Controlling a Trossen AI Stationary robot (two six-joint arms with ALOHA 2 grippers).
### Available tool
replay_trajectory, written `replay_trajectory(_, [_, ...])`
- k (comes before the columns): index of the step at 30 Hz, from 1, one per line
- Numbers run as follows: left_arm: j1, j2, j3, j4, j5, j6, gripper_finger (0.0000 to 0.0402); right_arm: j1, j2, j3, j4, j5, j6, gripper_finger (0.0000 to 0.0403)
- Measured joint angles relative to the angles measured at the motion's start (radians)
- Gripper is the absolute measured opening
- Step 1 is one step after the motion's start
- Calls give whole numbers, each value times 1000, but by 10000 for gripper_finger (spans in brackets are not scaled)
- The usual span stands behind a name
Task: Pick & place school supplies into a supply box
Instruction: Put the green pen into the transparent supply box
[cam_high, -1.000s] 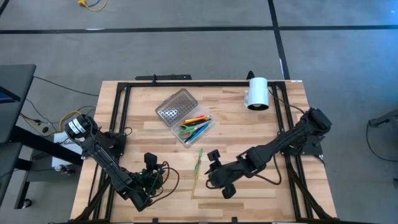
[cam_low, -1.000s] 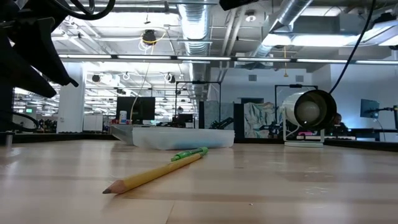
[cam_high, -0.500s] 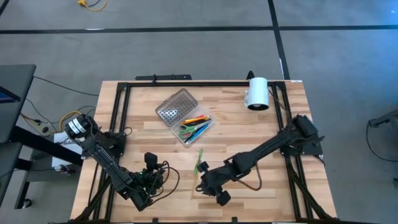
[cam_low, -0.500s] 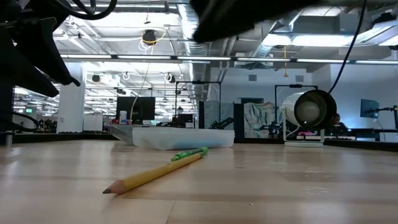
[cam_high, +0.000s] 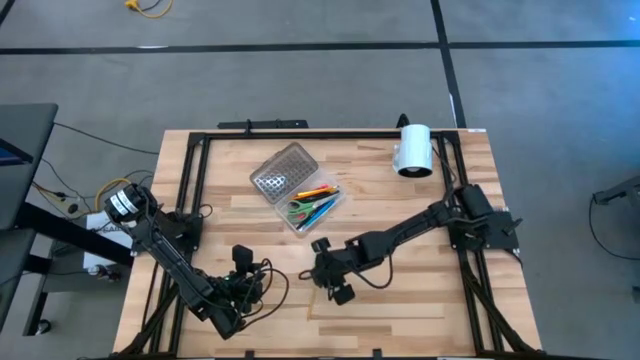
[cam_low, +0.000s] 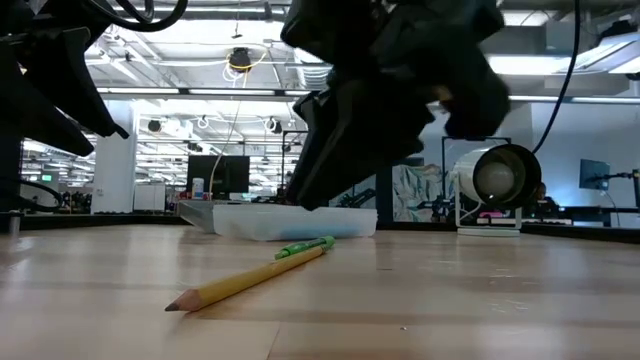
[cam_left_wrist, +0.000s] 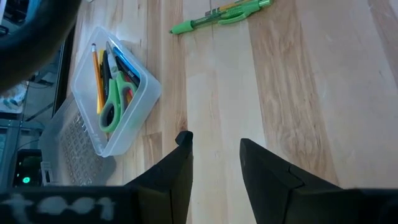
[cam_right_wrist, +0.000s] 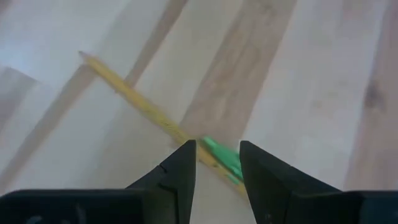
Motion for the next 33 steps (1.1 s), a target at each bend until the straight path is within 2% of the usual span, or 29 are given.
replay_trajectory(13, [0, 0, 0, 0, 0, 0, 123, -77, 0, 0, -46, 3, -42, 118])
replay_trajectory(33, [0, 0, 0, 0, 11, 0, 123, -105, 0, 0, -89, 3, -25, 118])
